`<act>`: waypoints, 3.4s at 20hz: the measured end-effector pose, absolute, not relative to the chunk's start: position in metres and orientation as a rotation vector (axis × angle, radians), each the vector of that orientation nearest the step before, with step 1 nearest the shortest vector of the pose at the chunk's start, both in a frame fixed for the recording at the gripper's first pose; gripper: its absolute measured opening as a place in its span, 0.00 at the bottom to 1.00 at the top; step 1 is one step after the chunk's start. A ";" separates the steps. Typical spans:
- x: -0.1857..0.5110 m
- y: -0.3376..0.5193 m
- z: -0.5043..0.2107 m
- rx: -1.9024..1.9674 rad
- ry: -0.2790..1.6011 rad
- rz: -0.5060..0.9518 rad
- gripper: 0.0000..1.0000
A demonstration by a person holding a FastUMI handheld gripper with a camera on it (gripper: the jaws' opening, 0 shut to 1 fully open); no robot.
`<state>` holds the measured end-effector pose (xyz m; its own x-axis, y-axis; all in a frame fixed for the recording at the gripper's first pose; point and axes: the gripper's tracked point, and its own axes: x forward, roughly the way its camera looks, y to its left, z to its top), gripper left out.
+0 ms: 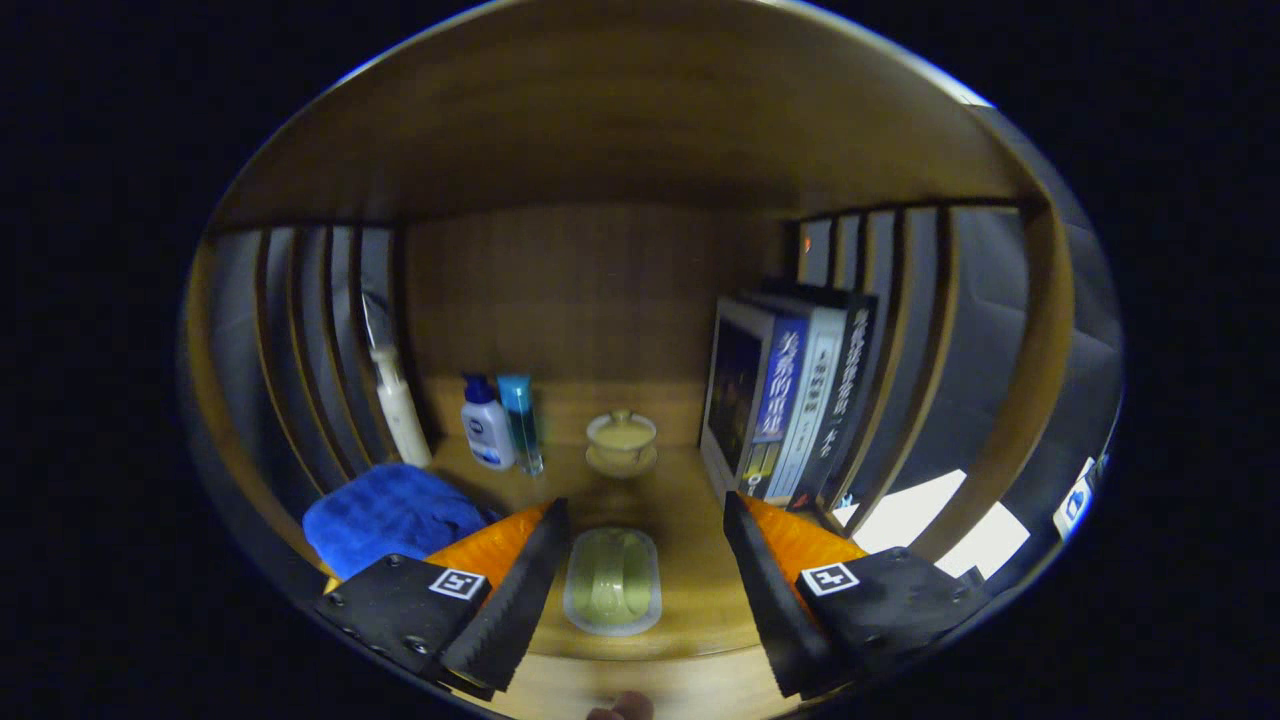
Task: Pull open the drawer, take out the items inside it, and place them on the countertop above the cabinet.
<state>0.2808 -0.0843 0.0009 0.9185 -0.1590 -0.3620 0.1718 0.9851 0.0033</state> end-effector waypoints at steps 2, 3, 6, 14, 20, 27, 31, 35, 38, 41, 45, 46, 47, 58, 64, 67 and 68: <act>0.260 -0.090 0.028 0.031 0.290 -0.188 0.98; 0.248 -0.095 0.039 0.005 0.262 -0.203 0.98; 0.209 -0.098 0.063 -0.037 0.194 -0.229 0.98; 0.127 -0.074 0.080 -0.019 0.080 -0.220 0.98; 0.063 -0.062 0.057 -0.008 0.024 -0.180 0.98; 0.018 -0.023 0.003 -0.007 0.047 -0.106 0.98; -0.003 -0.007 -0.041 0.032 0.056 -0.088 0.98; -0.015 -0.005 -0.101 0.054 0.105 -0.091 0.98; -0.018 -0.002 -0.131 0.062 0.118 -0.085 0.98; -0.019 -0.004 -0.157 0.035 0.137 -0.084 0.98; -0.012 0.003 -0.190 0.023 0.190 -0.066 0.98; -0.007 0.002 -0.194 0.032 0.195 -0.064 0.99; -0.003 0.003 -0.195 0.046 0.192 -0.059 0.99; 0.022 -0.009 -0.201 0.031 0.213 -0.087 0.99; 0.076 -0.011 -0.205 0.041 0.231 -0.089 0.98; 0.103 -0.014 -0.209 0.050 0.240 -0.090 0.98; 0.112 -0.014 -0.211 0.057 0.235 -0.089 0.98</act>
<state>0.1119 -0.0145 -0.2108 0.9686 -0.0818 -0.2346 0.0951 0.9944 0.0461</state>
